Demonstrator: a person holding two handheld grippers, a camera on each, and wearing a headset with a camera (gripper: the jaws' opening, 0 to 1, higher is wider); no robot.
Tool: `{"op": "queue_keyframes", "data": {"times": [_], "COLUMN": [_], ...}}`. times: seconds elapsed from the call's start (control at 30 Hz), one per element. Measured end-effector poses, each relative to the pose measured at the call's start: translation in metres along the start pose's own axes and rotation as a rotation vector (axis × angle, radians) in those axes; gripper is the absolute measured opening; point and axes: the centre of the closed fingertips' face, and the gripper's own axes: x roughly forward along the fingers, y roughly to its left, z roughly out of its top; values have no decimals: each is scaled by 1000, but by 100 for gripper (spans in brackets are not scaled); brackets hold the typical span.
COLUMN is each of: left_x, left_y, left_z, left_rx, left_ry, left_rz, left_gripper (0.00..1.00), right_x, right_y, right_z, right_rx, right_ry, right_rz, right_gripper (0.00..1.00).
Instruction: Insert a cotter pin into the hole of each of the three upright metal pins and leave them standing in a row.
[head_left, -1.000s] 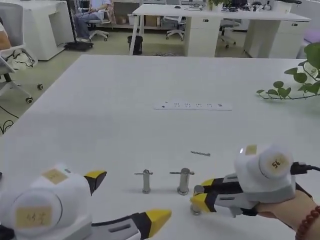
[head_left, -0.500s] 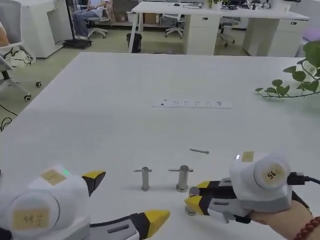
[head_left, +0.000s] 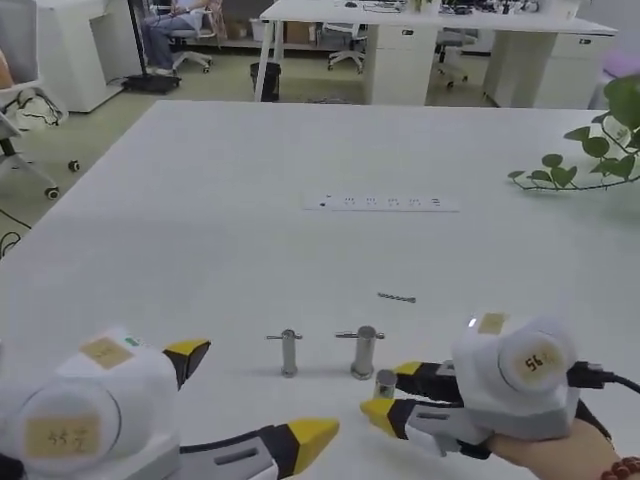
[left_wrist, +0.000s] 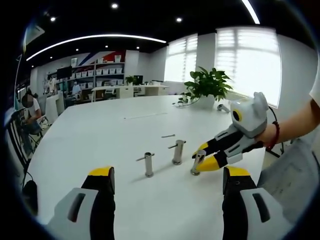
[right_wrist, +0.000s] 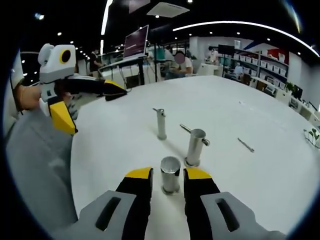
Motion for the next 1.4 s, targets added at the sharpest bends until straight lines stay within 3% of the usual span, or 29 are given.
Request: {"op": "queue_keyframes", "data": {"times": [0.37, 0.77, 1.03, 1.4], "left_x": [1, 2, 2, 3], "left_y": [2, 4, 6, 5], "left_z": [0, 0, -1, -1], "left_rx": [-4, -4, -9, -1], "left_ry": [-1, -3, 1, -2], "left_rz": [7, 12, 18, 4], "left_gripper": [90, 90, 90, 88], "right_x": [-11, -35, -46, -32], "right_y": [-4, -16, -47, -99], "right_z": [2, 8, 14, 22], "right_rx": [81, 66, 37, 37], "right_ry": [-10, -13, -6, 9], "right_rz": [22, 57, 26, -38], "right_gripper": [34, 35, 33, 24]}}
